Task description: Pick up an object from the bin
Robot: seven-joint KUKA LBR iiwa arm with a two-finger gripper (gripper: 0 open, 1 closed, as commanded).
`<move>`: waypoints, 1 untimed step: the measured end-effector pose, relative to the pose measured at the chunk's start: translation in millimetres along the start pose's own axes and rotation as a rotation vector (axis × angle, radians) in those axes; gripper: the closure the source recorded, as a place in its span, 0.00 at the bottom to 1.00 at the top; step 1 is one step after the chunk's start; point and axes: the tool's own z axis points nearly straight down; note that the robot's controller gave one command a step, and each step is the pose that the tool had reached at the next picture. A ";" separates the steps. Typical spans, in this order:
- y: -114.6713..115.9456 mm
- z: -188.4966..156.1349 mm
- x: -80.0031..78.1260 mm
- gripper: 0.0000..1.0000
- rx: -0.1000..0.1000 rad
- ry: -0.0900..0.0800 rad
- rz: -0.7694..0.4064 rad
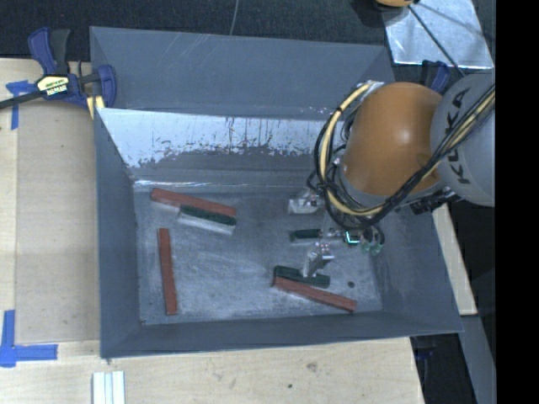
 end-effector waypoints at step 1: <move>0.0 -4.3 -1.9 0.00 0.000 -0.009 0.000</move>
Offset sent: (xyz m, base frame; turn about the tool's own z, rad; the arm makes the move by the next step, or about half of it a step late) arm -0.0259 -0.0127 -0.0999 -0.0659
